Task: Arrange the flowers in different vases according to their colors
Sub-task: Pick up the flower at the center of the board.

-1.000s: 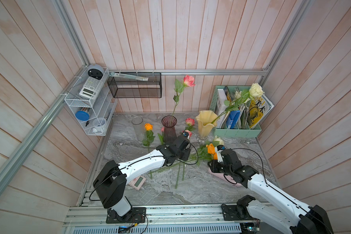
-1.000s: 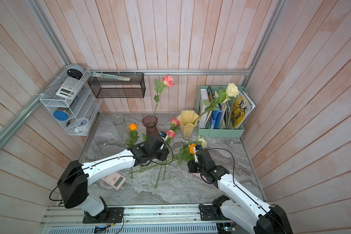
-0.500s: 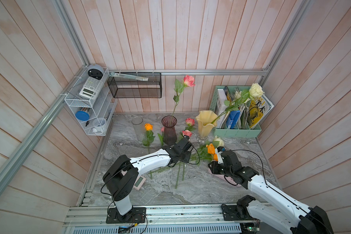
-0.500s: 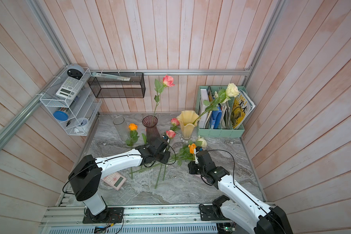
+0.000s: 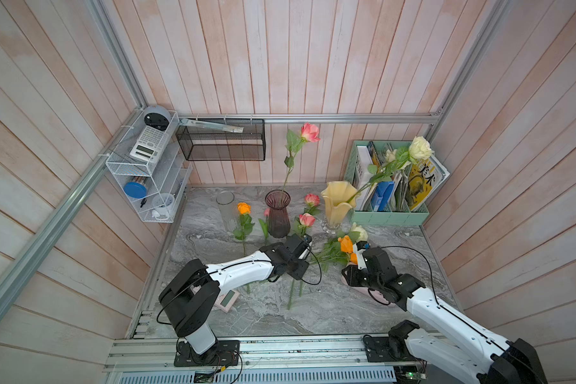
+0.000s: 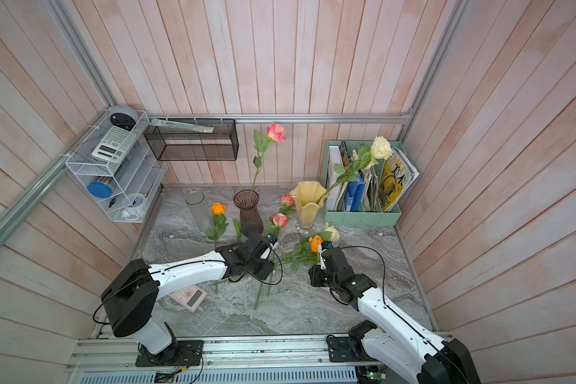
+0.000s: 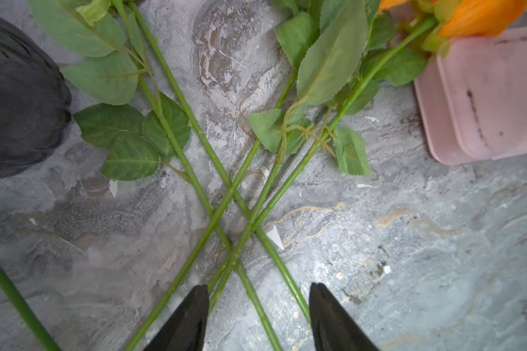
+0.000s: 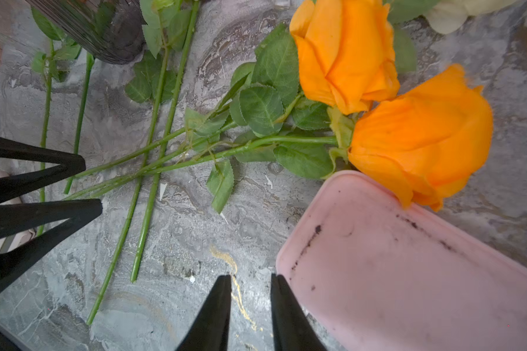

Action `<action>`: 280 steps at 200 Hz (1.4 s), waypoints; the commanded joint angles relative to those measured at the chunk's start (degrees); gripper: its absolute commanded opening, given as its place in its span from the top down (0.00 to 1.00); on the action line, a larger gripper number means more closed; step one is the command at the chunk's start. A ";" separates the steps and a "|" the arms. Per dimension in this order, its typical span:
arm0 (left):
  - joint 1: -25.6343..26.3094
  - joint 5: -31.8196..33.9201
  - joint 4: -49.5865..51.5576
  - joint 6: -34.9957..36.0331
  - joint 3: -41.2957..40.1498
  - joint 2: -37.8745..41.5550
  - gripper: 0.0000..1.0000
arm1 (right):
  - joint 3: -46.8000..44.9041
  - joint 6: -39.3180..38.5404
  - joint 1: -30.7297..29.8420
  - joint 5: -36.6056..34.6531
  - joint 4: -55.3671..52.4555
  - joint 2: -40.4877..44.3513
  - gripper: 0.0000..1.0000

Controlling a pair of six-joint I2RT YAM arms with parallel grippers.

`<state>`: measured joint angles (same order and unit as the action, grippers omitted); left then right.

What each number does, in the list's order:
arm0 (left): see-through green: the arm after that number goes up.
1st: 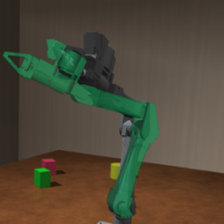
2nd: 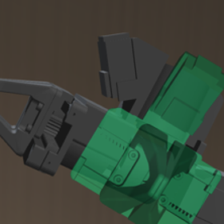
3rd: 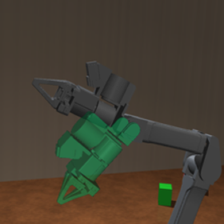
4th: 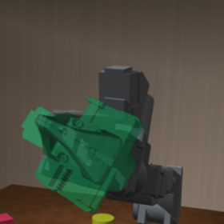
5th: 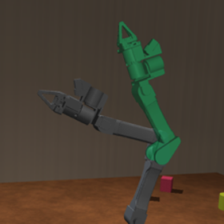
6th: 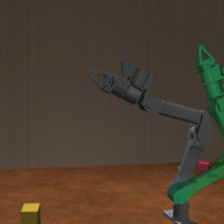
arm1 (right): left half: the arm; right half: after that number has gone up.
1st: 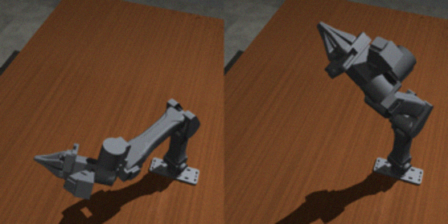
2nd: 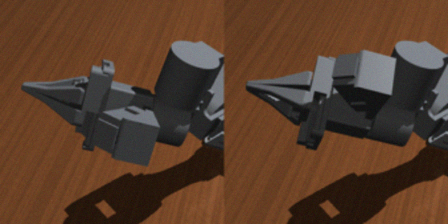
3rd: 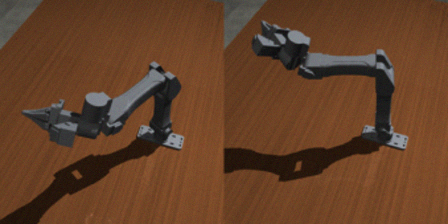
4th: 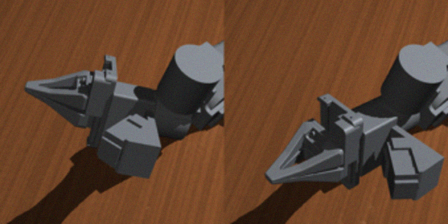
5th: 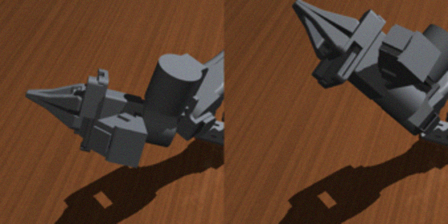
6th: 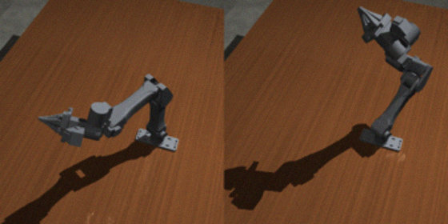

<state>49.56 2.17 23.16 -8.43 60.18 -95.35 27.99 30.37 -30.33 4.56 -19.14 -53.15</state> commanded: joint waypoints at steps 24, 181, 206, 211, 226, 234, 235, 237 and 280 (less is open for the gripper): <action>0.27 3.07 -1.80 4.45 -1.28 0.01 0.44 | 0.13 -0.57 0.18 -1.22 -0.62 -0.42 0.71; -24.81 14.98 9.14 -23.94 -12.10 18.23 0.46 | 1.28 -1.02 0.18 0.43 0.73 -2.22 0.71; -25.55 12.84 7.13 -23.98 -11.89 15.62 0.46 | 1.45 -0.88 0.18 0.62 1.23 -3.13 0.71; -25.62 12.69 6.83 -24.14 -11.77 14.96 0.46 | 1.54 -0.80 0.18 0.71 1.29 -3.25 0.71; -25.97 11.98 5.82 -24.13 -11.41 13.05 0.46 | 1.61 -0.58 0.18 0.89 1.23 -3.44 0.71; -26.20 11.87 5.64 -24.18 -11.11 11.92 0.46 | 1.44 -0.58 0.18 0.90 1.22 -3.50 0.71; -26.24 11.88 5.66 -24.18 -10.99 11.80 0.46 | 1.45 -0.58 0.18 0.90 1.21 -3.52 0.71; -26.26 11.95 5.73 -24.18 -10.91 11.53 0.46 | 1.45 -0.58 0.18 0.87 1.25 -3.52 0.71; -26.75 11.54 4.07 -23.87 -9.84 6.34 0.46 | 0.57 -0.58 0.18 0.80 1.95 -3.25 0.71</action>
<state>23.14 14.74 29.04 -31.79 48.66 -87.07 28.16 29.98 -30.30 4.84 -18.02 -56.42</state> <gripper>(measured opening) 0.539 0.292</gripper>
